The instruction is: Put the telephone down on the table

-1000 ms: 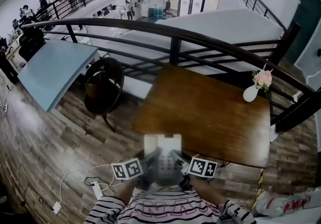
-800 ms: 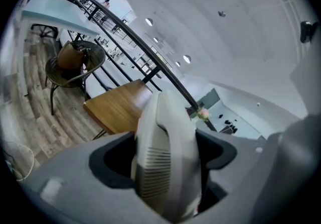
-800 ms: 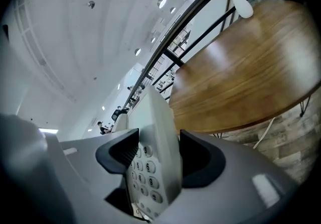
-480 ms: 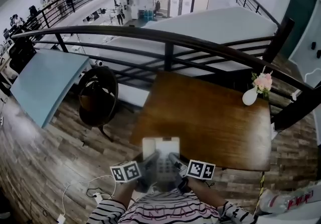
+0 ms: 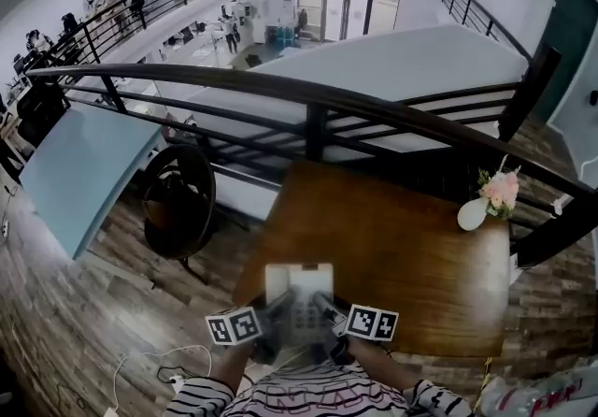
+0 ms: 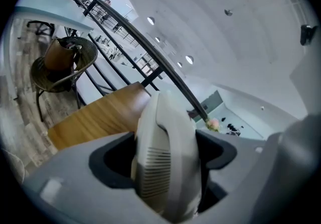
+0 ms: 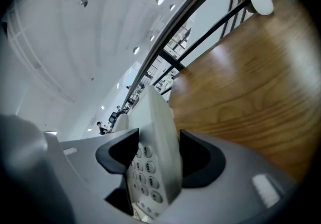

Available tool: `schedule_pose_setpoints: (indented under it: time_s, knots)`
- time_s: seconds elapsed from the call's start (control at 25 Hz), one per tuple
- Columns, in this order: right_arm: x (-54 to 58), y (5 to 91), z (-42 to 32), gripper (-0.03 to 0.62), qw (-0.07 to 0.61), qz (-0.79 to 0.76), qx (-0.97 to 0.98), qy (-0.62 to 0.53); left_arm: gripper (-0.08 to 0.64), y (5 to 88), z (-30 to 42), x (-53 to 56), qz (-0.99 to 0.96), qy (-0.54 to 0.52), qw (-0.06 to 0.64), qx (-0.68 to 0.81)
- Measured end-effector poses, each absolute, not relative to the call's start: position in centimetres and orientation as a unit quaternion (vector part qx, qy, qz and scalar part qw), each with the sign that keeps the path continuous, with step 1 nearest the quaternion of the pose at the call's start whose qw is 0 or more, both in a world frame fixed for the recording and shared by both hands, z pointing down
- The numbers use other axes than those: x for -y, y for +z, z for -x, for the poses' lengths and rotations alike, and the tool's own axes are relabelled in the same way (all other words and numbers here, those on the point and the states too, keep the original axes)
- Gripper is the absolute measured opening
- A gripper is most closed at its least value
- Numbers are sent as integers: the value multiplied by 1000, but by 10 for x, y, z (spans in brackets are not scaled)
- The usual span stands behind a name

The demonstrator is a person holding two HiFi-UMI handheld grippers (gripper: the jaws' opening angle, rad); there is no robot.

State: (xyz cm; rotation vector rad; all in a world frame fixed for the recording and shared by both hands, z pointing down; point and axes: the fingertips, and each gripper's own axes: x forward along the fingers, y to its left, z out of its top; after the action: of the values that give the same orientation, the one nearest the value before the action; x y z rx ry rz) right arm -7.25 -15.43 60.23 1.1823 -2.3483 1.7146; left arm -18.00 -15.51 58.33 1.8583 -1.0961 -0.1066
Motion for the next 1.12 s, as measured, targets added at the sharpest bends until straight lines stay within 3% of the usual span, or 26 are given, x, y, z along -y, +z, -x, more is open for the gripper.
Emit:
schedule_pose_setpoints:
  time_s: [1.12]
  knots:
    - [437, 659, 44, 250, -34, -400, 739, 540, 374, 638, 150, 446, -789, -30, 455, 413]
